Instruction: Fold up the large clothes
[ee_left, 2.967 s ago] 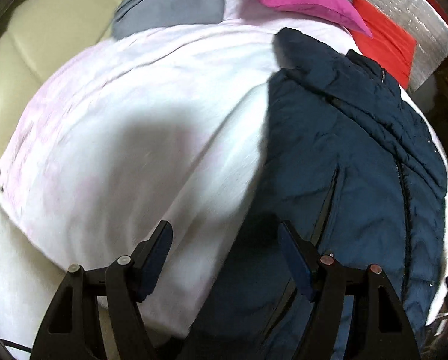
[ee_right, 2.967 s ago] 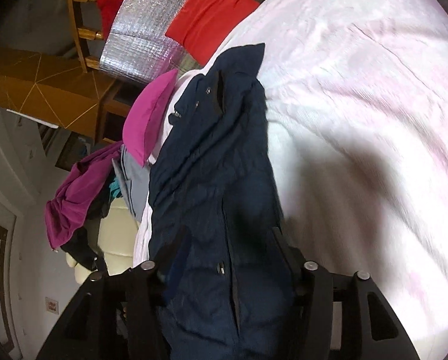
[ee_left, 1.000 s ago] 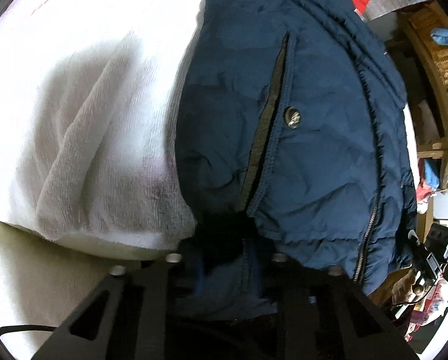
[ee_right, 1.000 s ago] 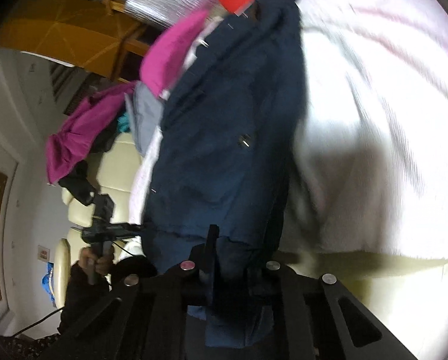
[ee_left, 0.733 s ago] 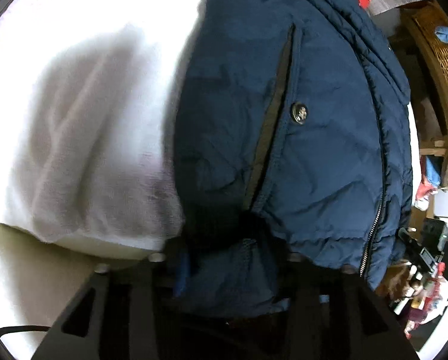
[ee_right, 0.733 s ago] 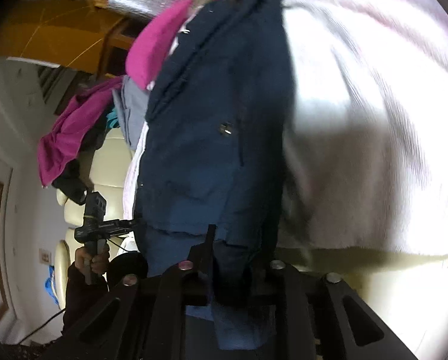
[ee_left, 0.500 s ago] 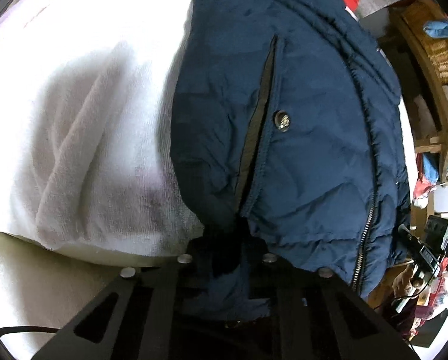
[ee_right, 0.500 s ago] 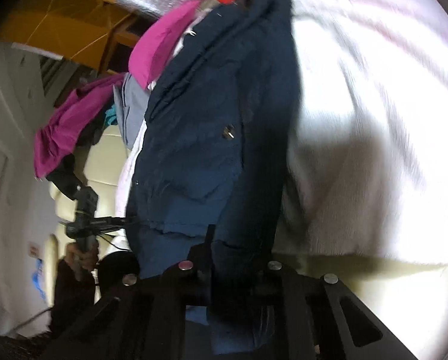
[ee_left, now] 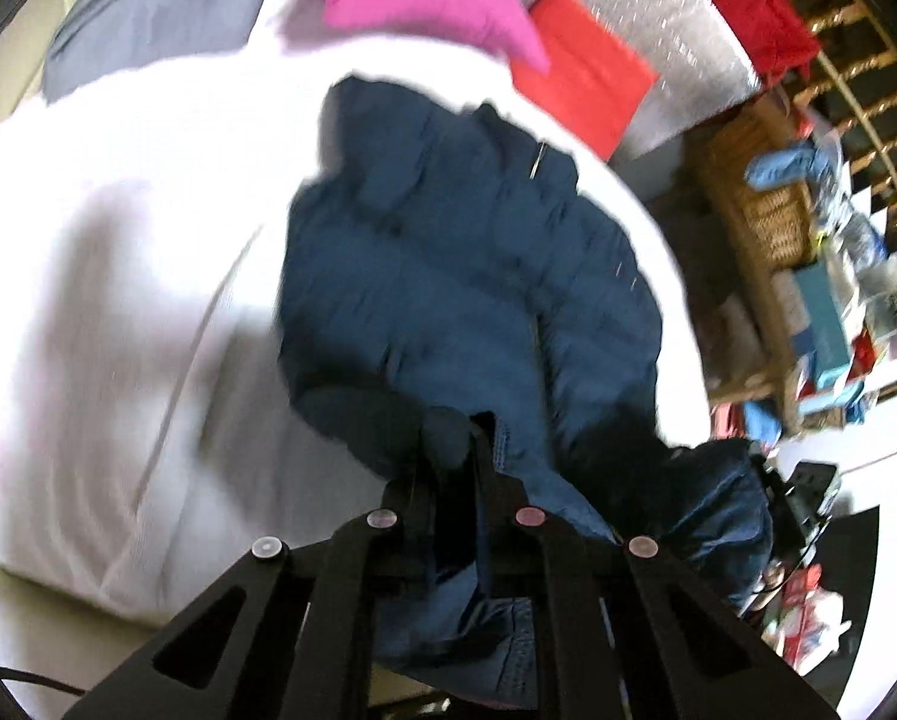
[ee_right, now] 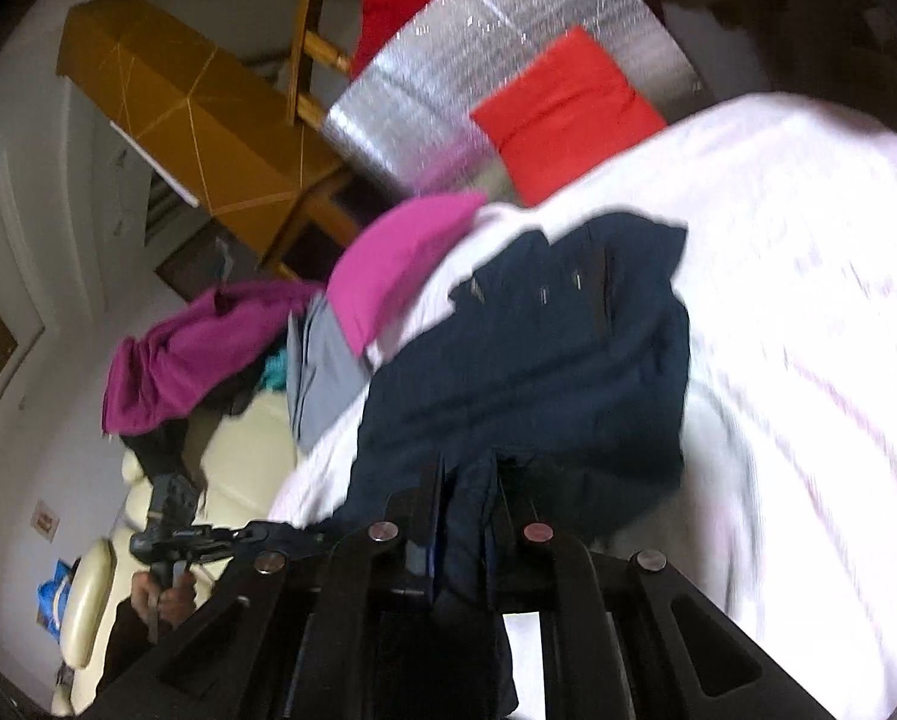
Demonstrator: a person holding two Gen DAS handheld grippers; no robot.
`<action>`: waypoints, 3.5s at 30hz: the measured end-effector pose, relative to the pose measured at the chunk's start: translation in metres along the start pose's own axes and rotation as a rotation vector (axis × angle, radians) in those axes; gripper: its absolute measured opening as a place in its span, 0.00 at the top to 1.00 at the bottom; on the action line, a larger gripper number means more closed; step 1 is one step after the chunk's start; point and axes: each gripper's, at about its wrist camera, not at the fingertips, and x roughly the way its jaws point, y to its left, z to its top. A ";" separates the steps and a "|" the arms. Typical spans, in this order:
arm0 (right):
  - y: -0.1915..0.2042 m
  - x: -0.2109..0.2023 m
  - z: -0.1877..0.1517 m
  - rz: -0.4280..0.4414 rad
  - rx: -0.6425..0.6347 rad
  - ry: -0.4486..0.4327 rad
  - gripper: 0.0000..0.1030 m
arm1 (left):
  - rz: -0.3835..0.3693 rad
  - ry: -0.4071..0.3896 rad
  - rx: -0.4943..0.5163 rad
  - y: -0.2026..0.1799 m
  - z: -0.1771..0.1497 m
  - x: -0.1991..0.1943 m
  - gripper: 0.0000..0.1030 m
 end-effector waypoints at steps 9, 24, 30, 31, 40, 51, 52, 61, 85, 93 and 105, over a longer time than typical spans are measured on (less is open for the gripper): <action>-0.022 0.074 0.084 -0.047 0.081 -0.073 0.89 | -0.032 -0.110 -0.040 -0.012 0.096 0.045 0.90; -0.115 0.232 0.185 -0.186 0.266 -0.117 0.90 | -0.069 -0.082 -0.221 0.050 0.242 0.161 0.88; -0.165 0.261 0.210 -0.081 0.535 -0.038 0.65 | -0.228 -0.028 -0.419 0.081 0.261 0.171 0.72; -0.166 0.255 0.211 -0.073 0.548 -0.074 0.41 | -0.267 -0.039 -0.434 0.084 0.259 0.167 0.65; -0.136 0.153 0.193 -0.110 0.353 -0.175 0.18 | -0.462 -0.521 -0.537 0.095 0.199 0.066 0.08; -0.110 0.144 0.118 -0.347 0.210 0.012 0.24 | -0.021 -0.582 -0.595 0.083 0.063 0.085 0.08; -0.109 0.151 0.114 -0.377 0.193 0.029 0.27 | 0.014 -0.563 -0.582 0.082 0.063 0.089 0.08; -0.084 0.188 0.102 -0.653 0.005 0.169 0.51 | 0.316 -0.417 -0.457 0.084 0.086 0.114 0.08; -0.074 0.320 0.190 -0.701 -0.031 0.107 0.50 | 0.458 -0.285 -0.253 0.042 0.122 0.130 0.08; 0.043 0.336 0.155 -0.444 -0.305 0.127 0.52 | 0.516 -0.356 -0.213 0.030 0.114 0.108 0.08; 0.045 0.428 0.134 -0.586 -0.234 0.267 0.48 | 0.518 -0.339 -0.266 0.057 0.117 0.092 0.08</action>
